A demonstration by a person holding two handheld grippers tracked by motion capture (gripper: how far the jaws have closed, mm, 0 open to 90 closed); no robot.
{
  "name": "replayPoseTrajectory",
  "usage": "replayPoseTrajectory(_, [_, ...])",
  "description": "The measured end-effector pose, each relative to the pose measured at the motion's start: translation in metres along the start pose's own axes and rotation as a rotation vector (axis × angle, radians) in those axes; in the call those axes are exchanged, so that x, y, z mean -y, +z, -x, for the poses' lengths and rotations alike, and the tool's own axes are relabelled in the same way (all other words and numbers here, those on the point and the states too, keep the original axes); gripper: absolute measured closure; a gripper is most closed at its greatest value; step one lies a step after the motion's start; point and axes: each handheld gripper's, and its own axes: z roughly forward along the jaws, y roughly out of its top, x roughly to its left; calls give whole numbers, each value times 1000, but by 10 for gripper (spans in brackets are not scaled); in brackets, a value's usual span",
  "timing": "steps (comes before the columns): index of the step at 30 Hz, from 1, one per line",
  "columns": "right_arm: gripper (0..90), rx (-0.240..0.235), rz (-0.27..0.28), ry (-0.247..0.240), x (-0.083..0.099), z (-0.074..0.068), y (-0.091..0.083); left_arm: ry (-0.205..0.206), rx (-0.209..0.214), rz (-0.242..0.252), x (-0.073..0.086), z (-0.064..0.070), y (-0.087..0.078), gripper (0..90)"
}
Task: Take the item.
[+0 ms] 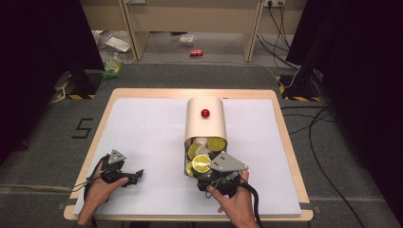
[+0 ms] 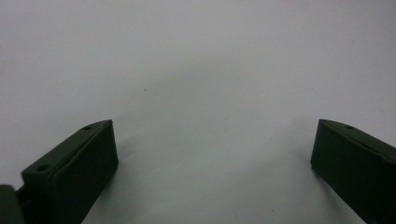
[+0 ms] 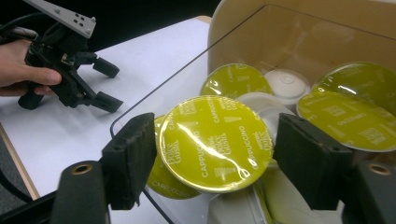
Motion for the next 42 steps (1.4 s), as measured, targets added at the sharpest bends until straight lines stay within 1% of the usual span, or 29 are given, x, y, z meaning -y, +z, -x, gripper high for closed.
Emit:
replayPoseTrajectory(2, [332, 4, -5, -11, -1, 0, 0, 0, 0, 0, 0, 0, 0, 0])
replayPoseTrajectory(4, [368, -2, -6, -12, -1, 0, 1, 0, 0, 0, 0, 0, 0, 0])
replayPoseTrajectory(7, [379, -3, -13, -23, -2, -1, 1, 0, 0, 0, 0, 0, 0, 0])
replayPoseTrajectory(9, [380, -7, -15, -13, -2, -1, -1, -1, 0, 0, 0, 0, 0, 0])
replayPoseTrajectory(13, [382, 0, 7, -15, -5, 0, -5, -1, 1, 0, 0, 0, 0, 0])
replayPoseTrajectory(17, [382, -1, 31, -15, -9, 2, -13, -1, 0, 0, 0, 0, 0, 0])
replayPoseTrajectory(22, [383, -1, 49, -7, -12, 5, -24, -2, 1, 0, 0, 0, 0, 0])
replayPoseTrajectory(24, [382, 1, 58, -5, -13, 7, -27, -2, 1, 0, 0, 0, 0, 0])
replayPoseTrajectory(27, [383, -1, 69, 12, -14, 10, -32, -2, 1, 1, 0, 0, 0, 0])
replayPoseTrajectory(28, [383, 1, 76, 7, -14, 12, -34, -2, 1, 0, 0, 0, 0, 0])
replayPoseTrajectory(29, [383, 2, 75, 23, -14, 13, -36, -2, 1, 0, 0, 0, 0, 0])
replayPoseTrajectory(33, [383, 16, 92, 42, -14, 20, -43, -1, 1, 1, 0, 0, 0, 0])
replayPoseTrajectory(40, [383, 50, 107, 52, -14, 30, -54, -1, 2, 1, 0, 0, 0, 0])
replayPoseTrajectory(42, [383, 61, 110, 62, -13, 34, -55, -2, 2, 1, 0, 0, 0, 0])
